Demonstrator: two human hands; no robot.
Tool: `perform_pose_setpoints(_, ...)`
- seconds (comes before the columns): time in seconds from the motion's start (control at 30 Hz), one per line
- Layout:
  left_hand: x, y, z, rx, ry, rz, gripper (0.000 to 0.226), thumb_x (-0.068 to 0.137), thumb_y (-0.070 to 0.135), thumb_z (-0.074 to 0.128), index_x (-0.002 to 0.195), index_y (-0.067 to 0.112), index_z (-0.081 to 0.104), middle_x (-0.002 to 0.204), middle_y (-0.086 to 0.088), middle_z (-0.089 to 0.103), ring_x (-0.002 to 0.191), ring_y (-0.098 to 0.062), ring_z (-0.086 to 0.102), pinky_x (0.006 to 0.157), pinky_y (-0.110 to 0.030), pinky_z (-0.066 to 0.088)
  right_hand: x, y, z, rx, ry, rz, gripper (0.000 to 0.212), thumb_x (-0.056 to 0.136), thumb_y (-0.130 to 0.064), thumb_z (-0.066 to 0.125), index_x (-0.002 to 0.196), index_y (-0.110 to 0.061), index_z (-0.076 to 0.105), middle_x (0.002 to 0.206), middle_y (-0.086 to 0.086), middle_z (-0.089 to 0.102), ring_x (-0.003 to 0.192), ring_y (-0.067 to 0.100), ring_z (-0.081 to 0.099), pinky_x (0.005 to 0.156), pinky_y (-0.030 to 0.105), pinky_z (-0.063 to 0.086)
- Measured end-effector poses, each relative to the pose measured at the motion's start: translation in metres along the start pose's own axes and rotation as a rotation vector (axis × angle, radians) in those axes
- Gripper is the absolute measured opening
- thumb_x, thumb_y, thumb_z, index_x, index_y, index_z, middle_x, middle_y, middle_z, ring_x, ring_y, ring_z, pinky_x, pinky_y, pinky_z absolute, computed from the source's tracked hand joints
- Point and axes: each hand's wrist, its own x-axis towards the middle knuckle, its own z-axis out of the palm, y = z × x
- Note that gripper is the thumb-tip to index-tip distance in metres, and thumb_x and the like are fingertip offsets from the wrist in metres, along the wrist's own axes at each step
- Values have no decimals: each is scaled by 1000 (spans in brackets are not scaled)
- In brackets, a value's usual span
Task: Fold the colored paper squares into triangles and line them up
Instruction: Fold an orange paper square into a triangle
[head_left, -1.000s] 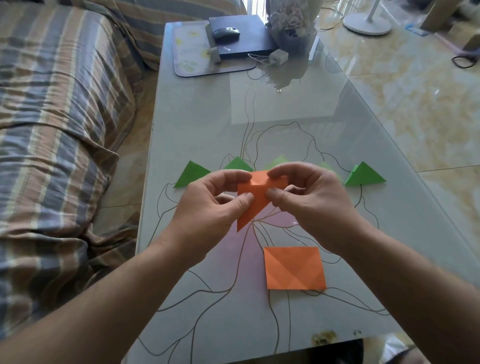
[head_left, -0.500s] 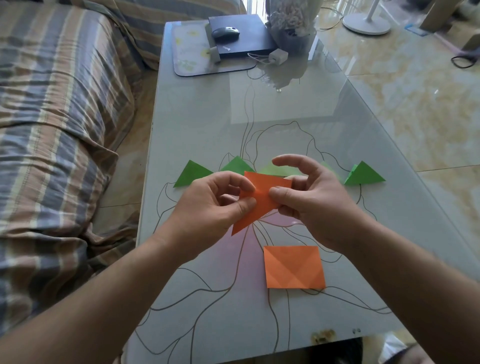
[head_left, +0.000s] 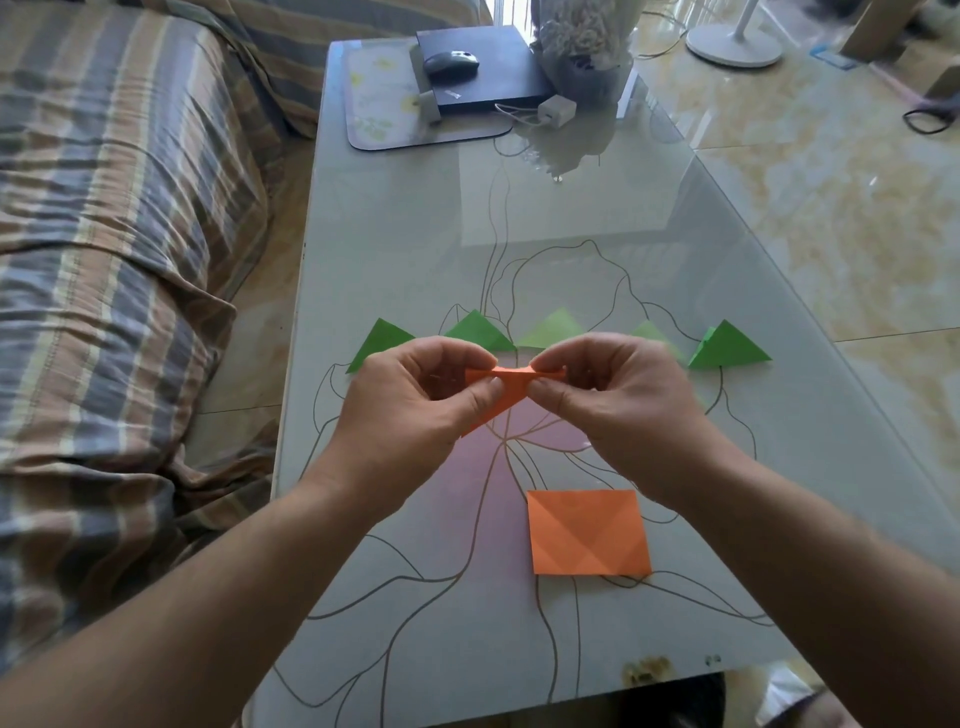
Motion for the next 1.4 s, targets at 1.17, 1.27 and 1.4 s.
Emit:
perform_pose_setpoints(1.17, -18, 22, -15, 210, -246, -28, 11, 96, 23, 72, 102, 23, 81, 92, 3, 80, 93, -14, 75, 88, -33, 59, -23, -28, -10, -56, -142, 115, 4, 86, -13, 83, 85, -10, 79, 54, -11, 57, 56, 9, 48, 52, 21, 37)
perform_pose_setpoints(1.27, -24, 40, -22, 296, -221, -7, 7, 92, 23, 78, 97, 23, 82, 90, 0, 80, 95, -27, 75, 97, -49, 58, -31, -46, -12, -147, -137, 62, 7, 88, -10, 80, 84, -15, 79, 50, -15, 56, 46, 1, 41, 47, 17, 33)
perform_pose_setpoints(1.4, -34, 53, -20, 275, -159, 35, 7, 92, 20, 77, 96, 25, 81, 87, 3, 79, 85, -20, 74, 88, -37, 62, -37, -52, -10, -161, -28, -2, 9, 84, -15, 86, 79, -17, 79, 55, -12, 60, 48, 5, 44, 48, 22, 37)
